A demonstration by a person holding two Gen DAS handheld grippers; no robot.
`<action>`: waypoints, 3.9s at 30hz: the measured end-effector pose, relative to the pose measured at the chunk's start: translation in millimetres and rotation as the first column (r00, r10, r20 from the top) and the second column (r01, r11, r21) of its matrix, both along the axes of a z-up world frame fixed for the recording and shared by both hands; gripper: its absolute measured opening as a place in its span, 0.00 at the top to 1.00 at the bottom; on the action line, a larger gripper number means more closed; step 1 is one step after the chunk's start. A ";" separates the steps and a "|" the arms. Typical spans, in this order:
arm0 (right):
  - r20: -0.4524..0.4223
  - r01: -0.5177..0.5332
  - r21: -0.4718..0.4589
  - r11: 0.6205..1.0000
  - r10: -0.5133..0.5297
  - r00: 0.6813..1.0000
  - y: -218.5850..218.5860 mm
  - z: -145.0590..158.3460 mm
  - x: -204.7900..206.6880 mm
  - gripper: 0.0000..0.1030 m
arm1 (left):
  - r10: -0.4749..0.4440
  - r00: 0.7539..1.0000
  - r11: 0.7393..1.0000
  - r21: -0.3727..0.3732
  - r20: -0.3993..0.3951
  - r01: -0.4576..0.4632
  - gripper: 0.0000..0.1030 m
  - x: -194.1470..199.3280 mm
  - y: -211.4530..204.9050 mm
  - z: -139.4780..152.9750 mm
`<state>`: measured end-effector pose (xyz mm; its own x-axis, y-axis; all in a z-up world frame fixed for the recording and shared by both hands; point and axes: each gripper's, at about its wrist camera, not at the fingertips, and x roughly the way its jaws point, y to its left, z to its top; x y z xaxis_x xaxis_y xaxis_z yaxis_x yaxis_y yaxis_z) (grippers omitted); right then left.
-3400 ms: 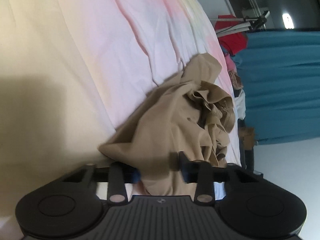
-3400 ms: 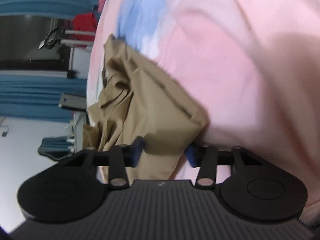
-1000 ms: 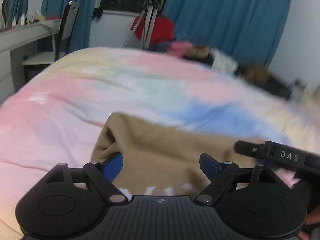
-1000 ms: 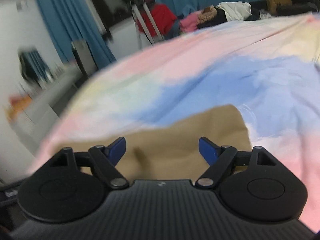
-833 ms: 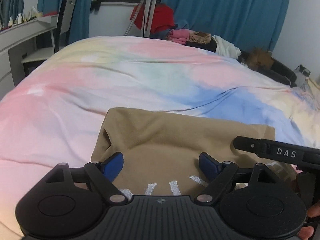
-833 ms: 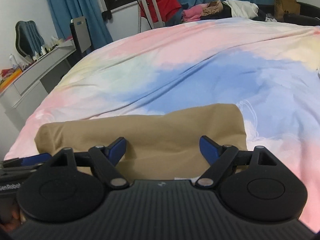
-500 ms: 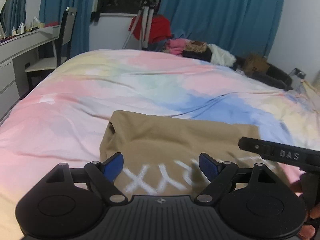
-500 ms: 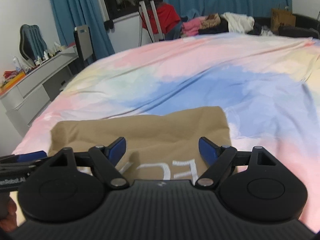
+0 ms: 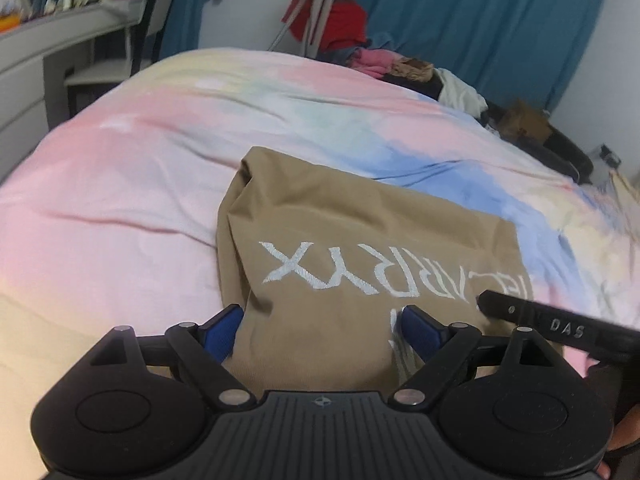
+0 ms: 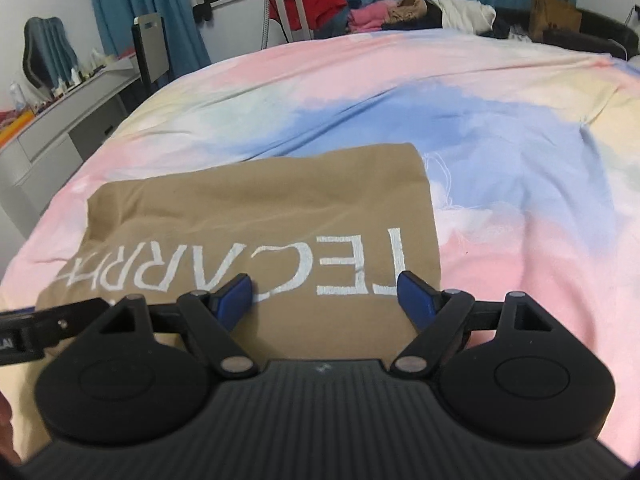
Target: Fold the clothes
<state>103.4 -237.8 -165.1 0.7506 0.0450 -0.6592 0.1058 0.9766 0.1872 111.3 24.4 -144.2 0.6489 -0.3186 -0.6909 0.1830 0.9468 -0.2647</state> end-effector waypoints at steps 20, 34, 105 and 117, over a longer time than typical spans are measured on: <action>-0.022 0.037 0.011 0.999 -0.037 0.999 0.9 3.4 7.1 0.19 | 0.076 0.937 0.854 -0.462 -0.340 -0.237 0.15 -20.9 29.9 -16.6; 0.043 0.023 0.697 0.717 -0.074 0.996 -33.4 18.0 -30.3 0.19 | 0.278 0.876 0.595 -0.646 -0.393 -0.478 0.58 -2.3 62.6 -66.2; -0.029 0.611 0.578 0.540 -0.735 0.677 -333.8 -67.7 10.3 0.70 | -0.345 0.931 0.913 -0.271 -0.120 0.304 0.62 213.0 -345.2 -50.3; 0.015 0.602 0.381 0.702 -0.655 0.755 -289.5 51.1 -28.5 0.21 | -0.395 0.917 0.913 -0.088 0.057 0.398 0.01 130.8 -337.3 76.4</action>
